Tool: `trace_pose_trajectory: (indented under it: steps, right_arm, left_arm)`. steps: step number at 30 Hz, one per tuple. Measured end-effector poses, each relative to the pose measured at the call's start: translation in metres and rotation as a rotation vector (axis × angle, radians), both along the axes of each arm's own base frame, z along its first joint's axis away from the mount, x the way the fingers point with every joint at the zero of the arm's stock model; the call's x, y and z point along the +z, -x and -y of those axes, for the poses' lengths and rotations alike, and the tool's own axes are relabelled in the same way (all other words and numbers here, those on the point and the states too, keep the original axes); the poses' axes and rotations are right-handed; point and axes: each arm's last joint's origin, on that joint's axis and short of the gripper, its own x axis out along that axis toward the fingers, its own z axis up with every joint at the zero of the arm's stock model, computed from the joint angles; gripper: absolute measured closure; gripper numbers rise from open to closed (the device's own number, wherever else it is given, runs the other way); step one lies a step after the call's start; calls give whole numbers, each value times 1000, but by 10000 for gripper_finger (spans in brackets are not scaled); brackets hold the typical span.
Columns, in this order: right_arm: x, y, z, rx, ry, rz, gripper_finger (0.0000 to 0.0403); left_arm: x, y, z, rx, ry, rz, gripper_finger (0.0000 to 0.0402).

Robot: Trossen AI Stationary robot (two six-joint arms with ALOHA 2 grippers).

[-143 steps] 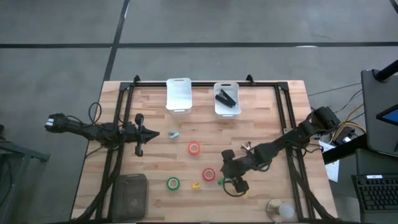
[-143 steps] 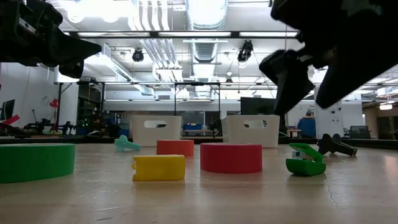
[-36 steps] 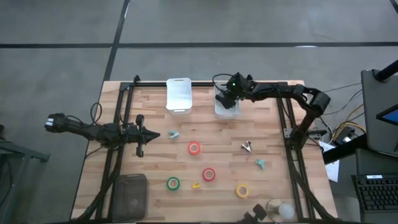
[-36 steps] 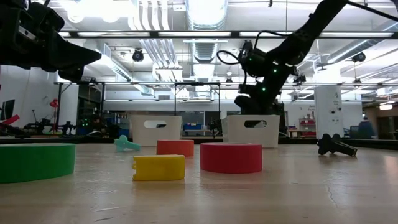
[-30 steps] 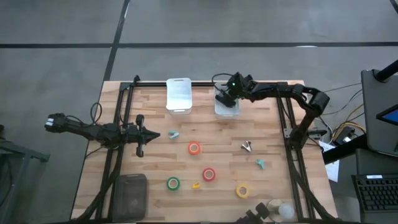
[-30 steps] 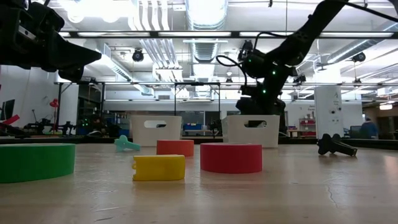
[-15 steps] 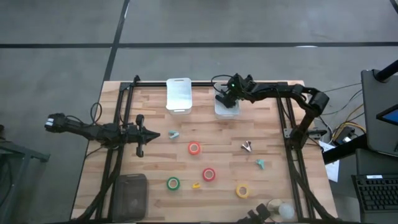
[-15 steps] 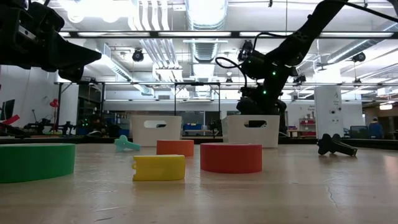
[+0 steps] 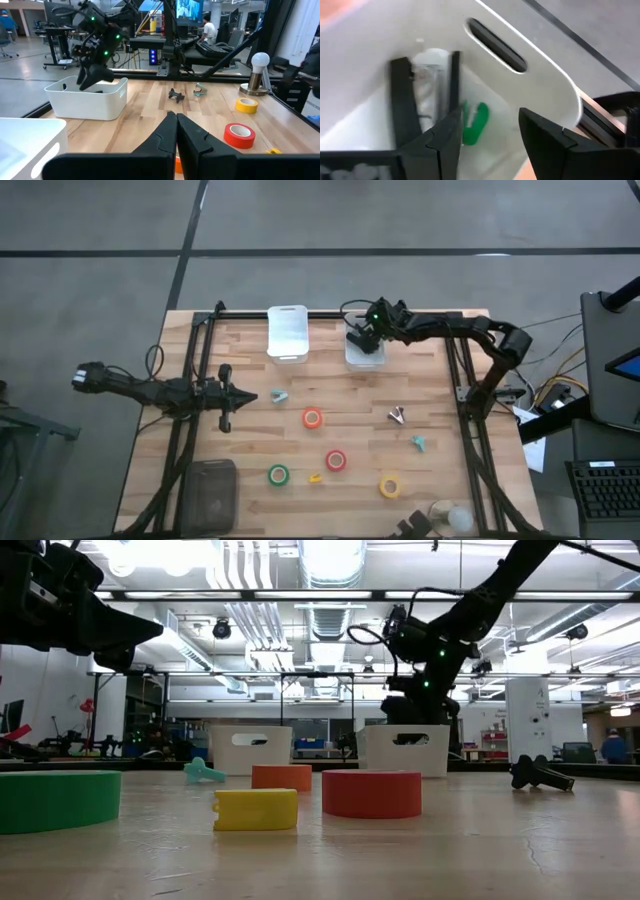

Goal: Pick and place Stapler, Stapler remover, tape
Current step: Put the yellow stapler into the right white bin

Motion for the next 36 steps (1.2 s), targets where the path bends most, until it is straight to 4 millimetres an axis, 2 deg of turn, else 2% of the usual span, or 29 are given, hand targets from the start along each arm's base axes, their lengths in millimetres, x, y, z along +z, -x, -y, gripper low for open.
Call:
trace_pose_trajectory:
  steps: [6,11,14,18,22,25,28,32,36]
  right_arm:
    - [25,-10,-26,125,23,63,207]
    - [45,-25,-66,330,-3,159,207]
    - [47,-42,-106,542,-55,214,207]
    - [40,-61,-174,816,-52,201,206]
    - [33,-68,-242,1077,-25,212,206]
    - [31,-71,-282,1168,3,285,206]
    - [25,-74,-304,1187,-16,308,206]
    - [18,-92,-318,1169,-59,309,206]
    - [1,-110,-336,1192,-97,203,206]
  left_arm:
    - [0,0,0,0,0,0,390]
    - [0,0,0,0,0,0,390]
    - [0,0,0,0,0,0,390]
    - [0,0,0,0,0,-1,390]
    - [0,0,0,0,0,-1,390]
    - [0,0,0,0,0,-1,390]
    - [0,0,0,0,0,0,390]
    - [0,0,0,0,0,0,390]
    - [0,0,0,0,0,0,390]
